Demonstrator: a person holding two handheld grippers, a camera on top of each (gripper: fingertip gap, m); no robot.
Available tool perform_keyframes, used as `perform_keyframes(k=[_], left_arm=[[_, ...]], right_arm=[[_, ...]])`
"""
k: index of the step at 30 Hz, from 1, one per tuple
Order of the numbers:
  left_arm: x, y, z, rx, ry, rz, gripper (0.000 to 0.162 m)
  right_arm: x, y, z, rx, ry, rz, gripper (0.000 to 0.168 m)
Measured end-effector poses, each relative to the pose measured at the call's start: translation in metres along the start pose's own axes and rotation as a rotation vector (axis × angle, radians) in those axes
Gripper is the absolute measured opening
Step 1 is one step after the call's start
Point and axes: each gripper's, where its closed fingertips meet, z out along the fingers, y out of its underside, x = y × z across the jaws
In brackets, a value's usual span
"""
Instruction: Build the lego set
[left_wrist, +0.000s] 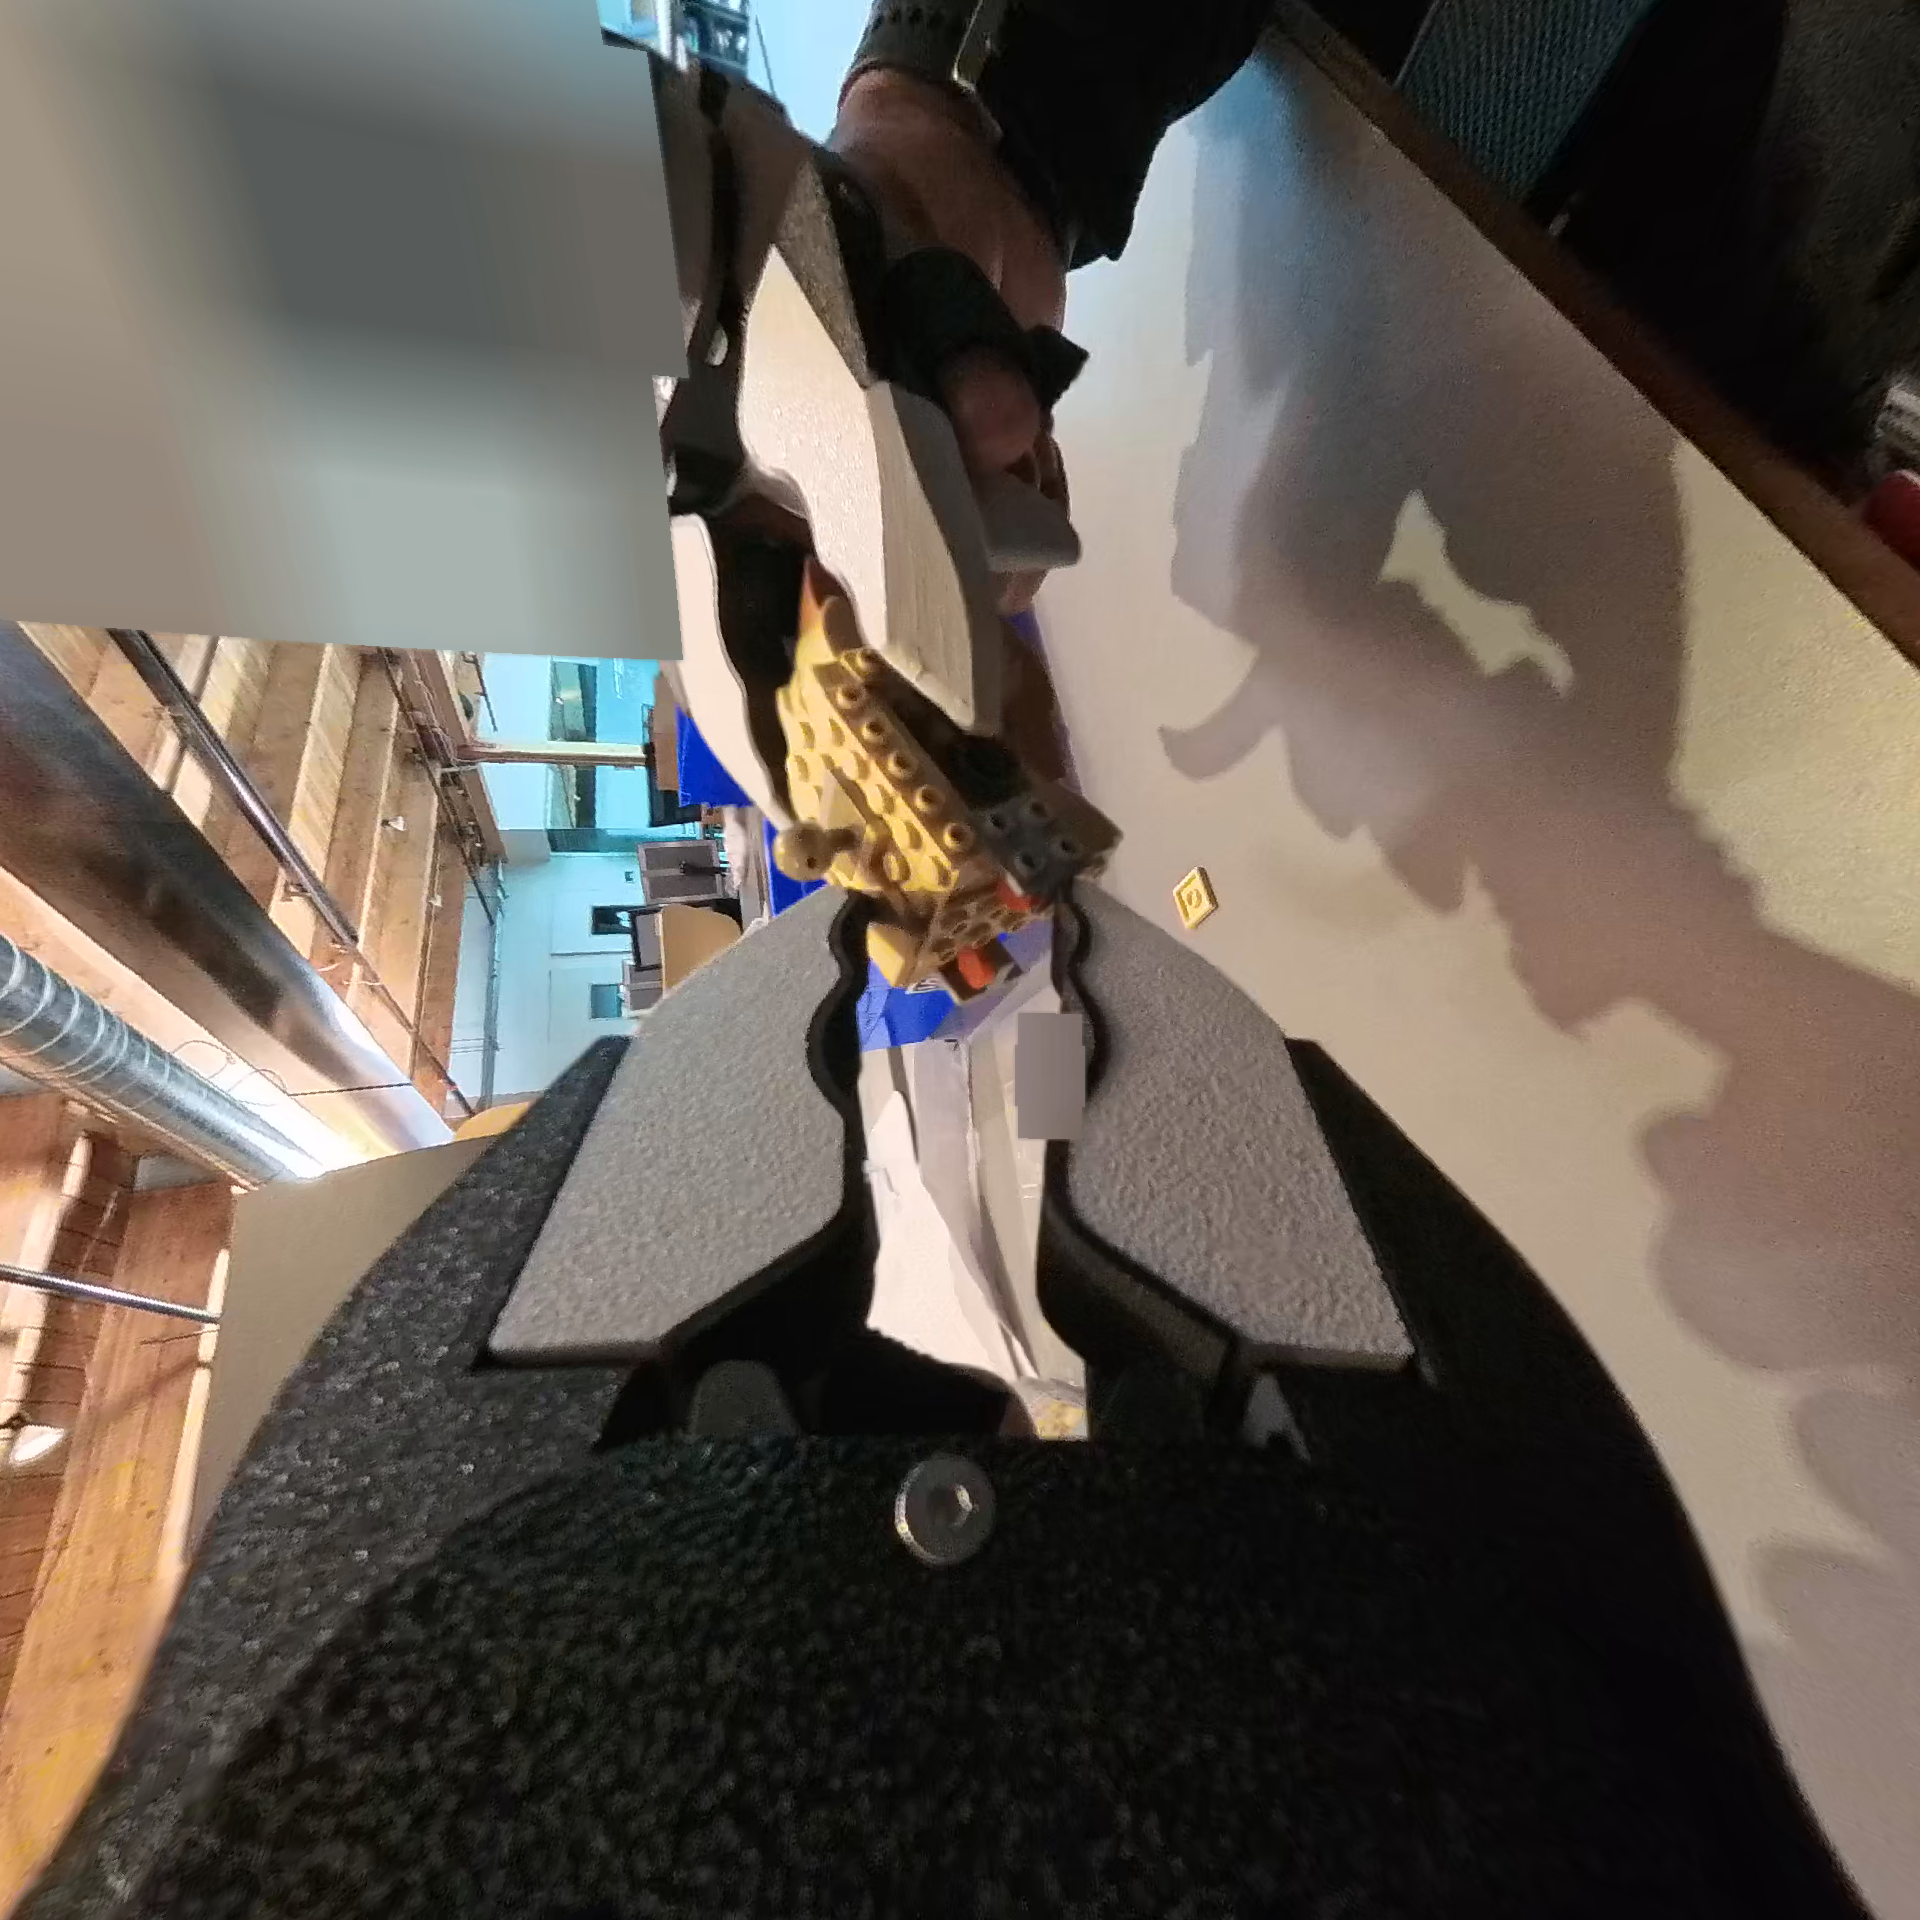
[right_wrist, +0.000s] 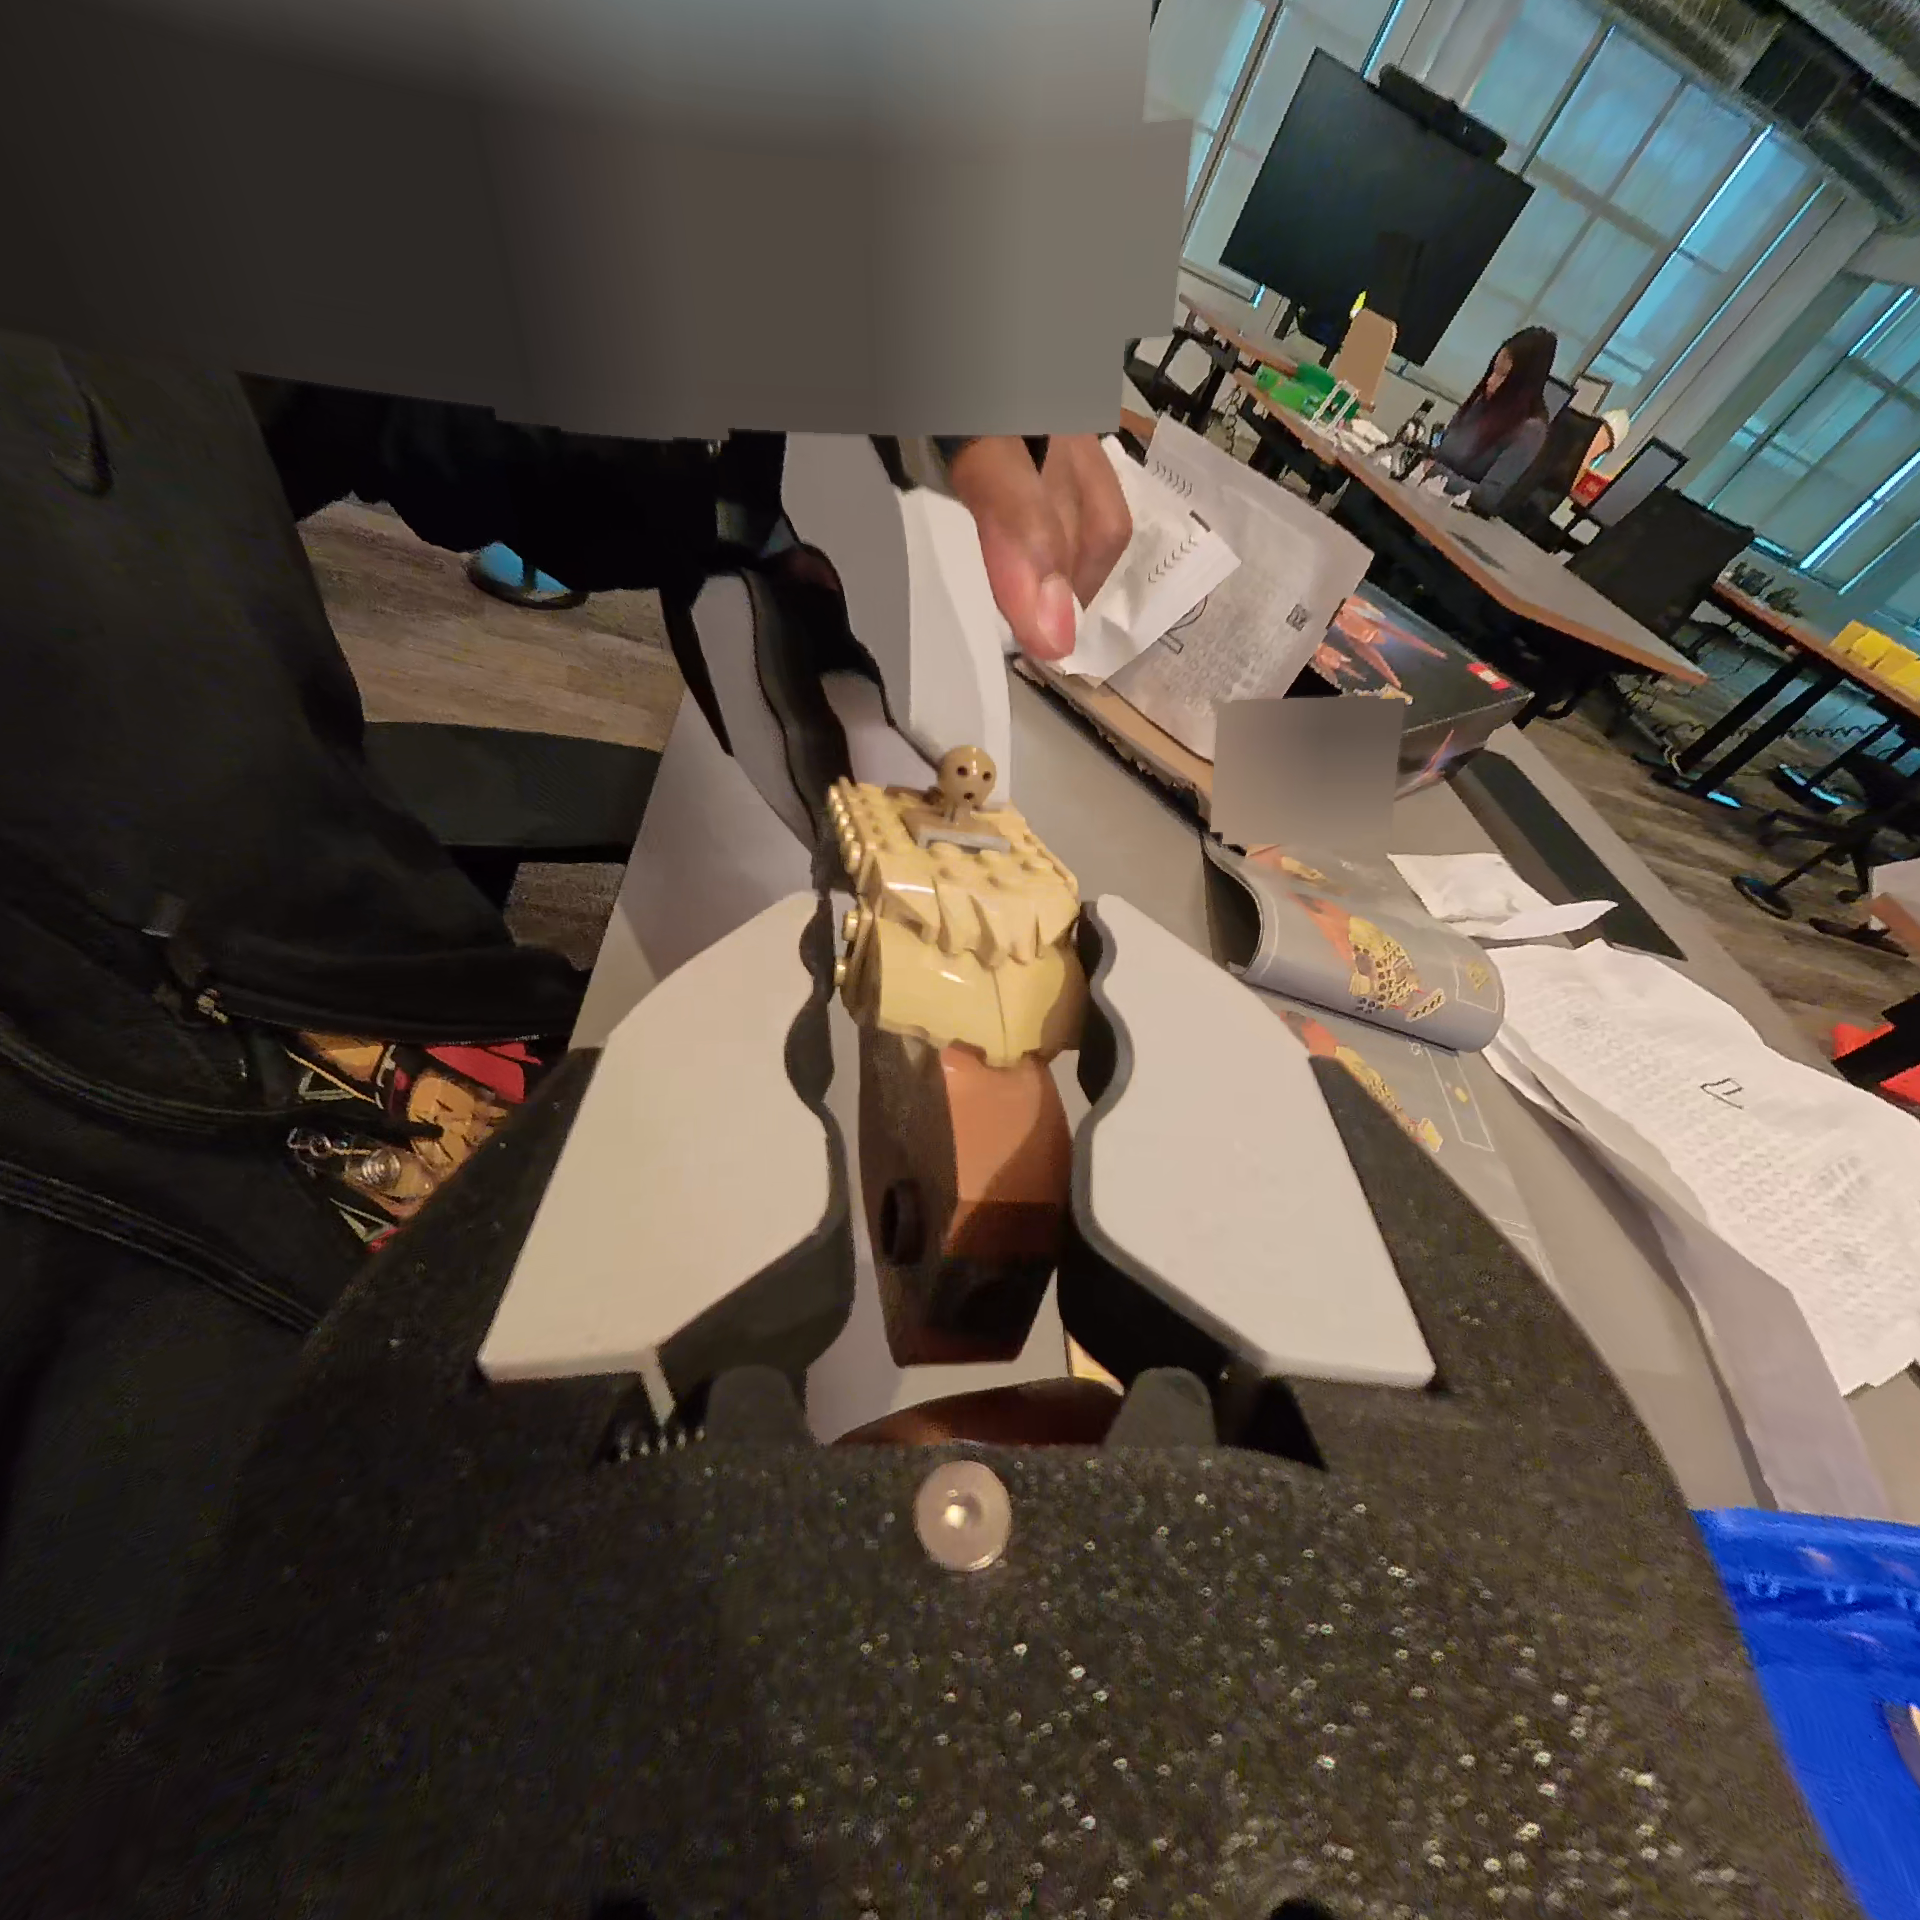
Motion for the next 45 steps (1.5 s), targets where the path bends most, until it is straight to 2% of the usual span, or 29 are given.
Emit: perform_keyframes(k=[7,10,12,15,18,20,26,30,36,45], left_arm=[[0.001,0.007,0.008,-0.031,-0.057,0.028,0.036],[-0.004,0.008,0.005,-0.002,-0.104,-0.106,0.047],[-0.004,0.008,0.003,0.052,-0.109,-0.352,0.055],[-0.010,0.011,0.005,0.150,-0.155,-0.837,0.060],[-0.020,0.011,0.008,0.299,-0.215,-1.257,0.054],[-0.027,0.006,0.009,0.416,-0.239,-1.401,0.046],[-0.030,0.005,0.018,0.491,-0.292,-1.489,0.038],[-0.030,0.003,0.017,0.608,-0.264,-1.579,0.025],[-0.035,0.001,0.013,0.827,-0.234,-1.766,0.022],[-0.038,0.002,0.014,0.889,-0.269,-1.833,0.020]], right_arm=[[0.007,0.006,-0.001,0.021,0.025,0.048,0.044],[0.012,0.006,-0.005,0.079,0.046,0.139,0.044],[0.017,0.003,-0.010,0.144,0.069,0.212,0.044],[0.023,-0.003,-0.018,0.256,0.103,0.296,0.044],[0.027,-0.014,-0.024,0.367,0.119,0.353,0.044],[0.027,-0.020,-0.025,0.422,0.117,0.381,0.044],[0.028,-0.019,-0.016,0.466,0.124,0.462,0.044],[0.030,-0.019,-0.013,0.467,0.143,0.453,0.044],[0.029,-0.017,-0.012,0.456,0.166,0.422,0.044],[0.029,-0.017,-0.011,0.461,0.192,0.408,0.045]])
